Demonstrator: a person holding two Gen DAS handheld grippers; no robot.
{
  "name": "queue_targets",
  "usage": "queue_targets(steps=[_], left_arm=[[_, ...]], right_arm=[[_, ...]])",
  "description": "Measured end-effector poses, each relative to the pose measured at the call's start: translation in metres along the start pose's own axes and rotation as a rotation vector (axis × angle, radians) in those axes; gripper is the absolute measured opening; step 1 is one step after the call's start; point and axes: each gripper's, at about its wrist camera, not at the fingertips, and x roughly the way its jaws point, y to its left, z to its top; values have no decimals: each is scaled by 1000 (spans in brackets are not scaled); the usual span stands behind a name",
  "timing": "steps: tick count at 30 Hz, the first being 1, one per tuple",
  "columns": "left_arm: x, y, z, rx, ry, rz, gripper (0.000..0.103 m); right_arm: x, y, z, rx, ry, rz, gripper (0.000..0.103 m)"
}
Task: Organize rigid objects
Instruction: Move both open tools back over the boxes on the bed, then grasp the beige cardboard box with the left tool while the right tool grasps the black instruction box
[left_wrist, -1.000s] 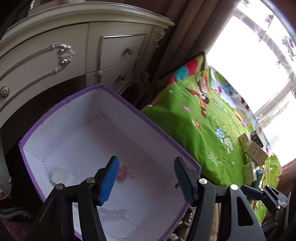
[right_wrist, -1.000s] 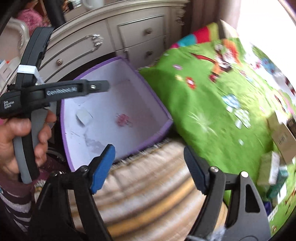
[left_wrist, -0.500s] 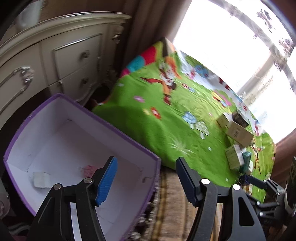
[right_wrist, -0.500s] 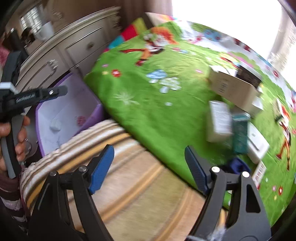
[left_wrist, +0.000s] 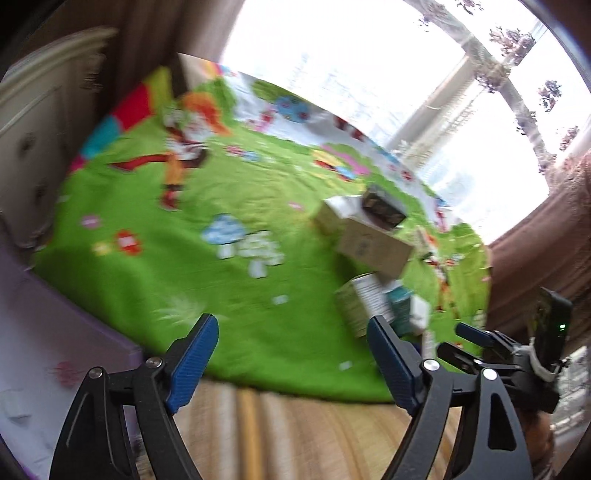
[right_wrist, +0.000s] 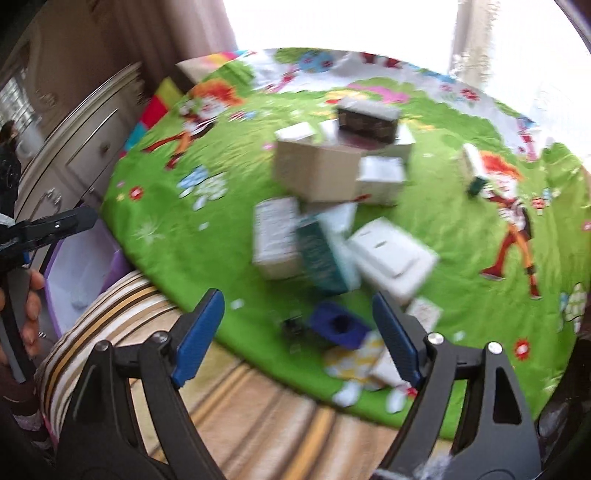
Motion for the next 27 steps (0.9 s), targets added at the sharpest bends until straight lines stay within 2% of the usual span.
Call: queue_targets(steps=[3,6,9,13,16,19,21,27], left_arm=[[24,-19,13,-21,39,-71,85],[52,-32,29,-95,87,-188,85],[92,-33,46,-238,146,-291,85],[141,-22,56,-425,214,-377,85],[174,-10,60,-549,255,-408,85],[193,-6,59,-619,290,-438,85],[204,-6,61,-644,299,-464,85],[222,-3,59,-718,338,-481,84]], right_arm=[[-2,-24,13,11,-22,-36,85],[-3,-42,27,7,-47,-64,85],[-1,-56,46,-6,-78,-96,86],[7,-69,76,-40,-108,-121,87],[18,-67,95,-128,-114,-134,87],[33,-67,115,-211,-112,-136,87],[46,-67,130,-262,-98,-121,87],[95,-70,167,-382,-46,-121,87]])
